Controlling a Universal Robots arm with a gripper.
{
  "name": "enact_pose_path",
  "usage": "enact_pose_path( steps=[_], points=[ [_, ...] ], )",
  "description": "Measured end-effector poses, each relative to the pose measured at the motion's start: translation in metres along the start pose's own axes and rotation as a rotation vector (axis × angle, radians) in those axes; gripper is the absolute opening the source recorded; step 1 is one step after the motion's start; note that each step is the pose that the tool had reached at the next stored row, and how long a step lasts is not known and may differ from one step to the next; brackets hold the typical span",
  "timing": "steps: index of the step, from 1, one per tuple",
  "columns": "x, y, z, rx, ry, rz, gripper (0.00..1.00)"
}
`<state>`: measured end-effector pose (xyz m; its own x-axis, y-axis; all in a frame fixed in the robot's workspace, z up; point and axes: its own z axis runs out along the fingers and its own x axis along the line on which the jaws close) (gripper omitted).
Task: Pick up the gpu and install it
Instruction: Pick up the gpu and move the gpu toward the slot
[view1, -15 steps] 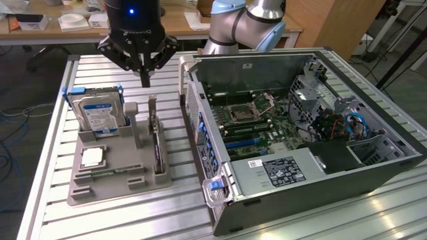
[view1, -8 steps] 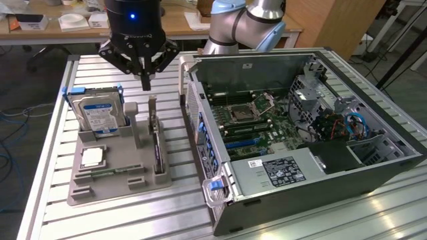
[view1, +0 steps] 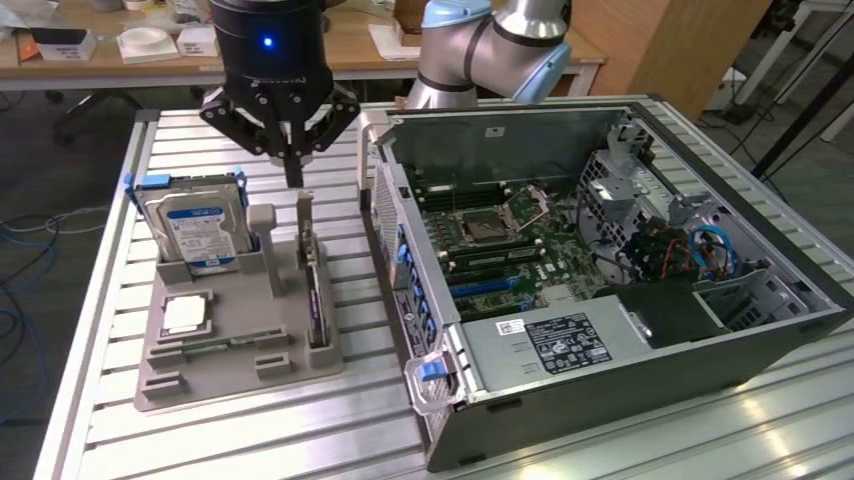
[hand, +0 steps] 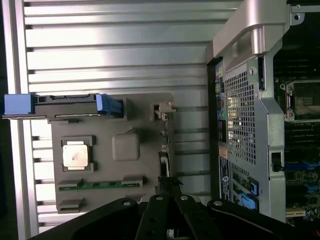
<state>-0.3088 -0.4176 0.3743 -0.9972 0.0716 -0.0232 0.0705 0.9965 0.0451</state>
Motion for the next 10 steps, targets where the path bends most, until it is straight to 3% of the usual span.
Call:
enact_pose_path(
  steps=[7, 9, 10],
  points=[
    [0.0000, -0.0012, 0.0018, 0.0001, 0.0001, 0.000, 0.11],
    [-0.0001, -0.0017, 0.0023, 0.0000, 0.0000, 0.000, 0.23],
    [-0.0001, -0.0019, 0.0026, 0.0000, 0.0000, 0.000, 0.23]
  ],
)
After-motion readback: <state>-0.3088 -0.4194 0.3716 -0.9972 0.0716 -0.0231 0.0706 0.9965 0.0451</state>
